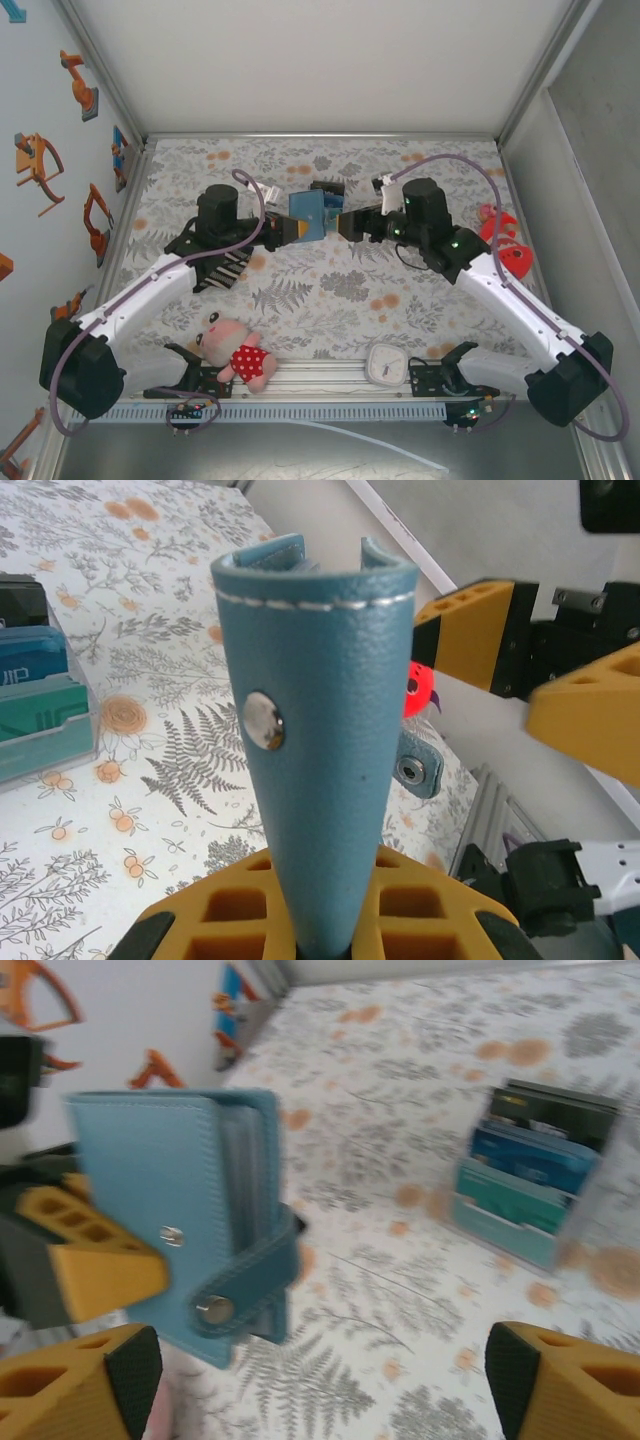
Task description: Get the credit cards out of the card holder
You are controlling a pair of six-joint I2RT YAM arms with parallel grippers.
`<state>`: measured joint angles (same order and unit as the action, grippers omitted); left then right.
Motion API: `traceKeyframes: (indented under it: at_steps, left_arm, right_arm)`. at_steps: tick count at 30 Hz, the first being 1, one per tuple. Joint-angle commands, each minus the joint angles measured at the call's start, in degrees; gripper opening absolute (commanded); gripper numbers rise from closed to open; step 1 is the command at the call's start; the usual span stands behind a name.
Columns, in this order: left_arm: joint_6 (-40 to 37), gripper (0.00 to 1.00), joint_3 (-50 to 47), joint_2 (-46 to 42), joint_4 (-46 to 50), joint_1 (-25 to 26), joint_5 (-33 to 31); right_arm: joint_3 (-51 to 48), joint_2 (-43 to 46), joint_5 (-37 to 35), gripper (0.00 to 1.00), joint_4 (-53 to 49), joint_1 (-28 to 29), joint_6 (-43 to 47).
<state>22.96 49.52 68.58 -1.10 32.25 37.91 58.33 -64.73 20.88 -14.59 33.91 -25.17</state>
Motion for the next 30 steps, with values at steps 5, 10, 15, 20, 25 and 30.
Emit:
traceKeyframes:
  at_steps: [5,10,15,20,25,30]
  left_arm:
    - [-5.25,0.00,3.50,-1.84,3.96,-0.21,8.12]
    - [-5.38,0.00,3.33,-2.29,2.30,-0.22,11.04]
    - [-5.12,0.00,2.56,-3.12,-0.30,-0.23,13.35]
    - [-4.01,0.00,1.51,-4.07,-3.43,-0.20,14.76]
    - [-3.27,0.00,1.28,-4.60,-4.66,-0.22,15.44]
    - [-2.68,0.00,1.20,-4.57,-5.30,-0.23,15.83]
  right_arm:
    - [1.75,-2.86,11.88,0.85,5.99,-0.16,1.65]
    - [2.14,-4.73,16.21,0.74,8.07,-0.17,1.06]
    - [1.56,-4.89,18.03,0.57,8.39,-0.49,1.09]
    - [-0.43,-3.96,19.80,0.43,9.07,-1.74,0.91]
    - [-2.45,-2.71,21.81,0.37,10.18,-2.88,0.74]
    - [-3.78,-1.47,23.61,0.34,11.62,-3.56,0.65]
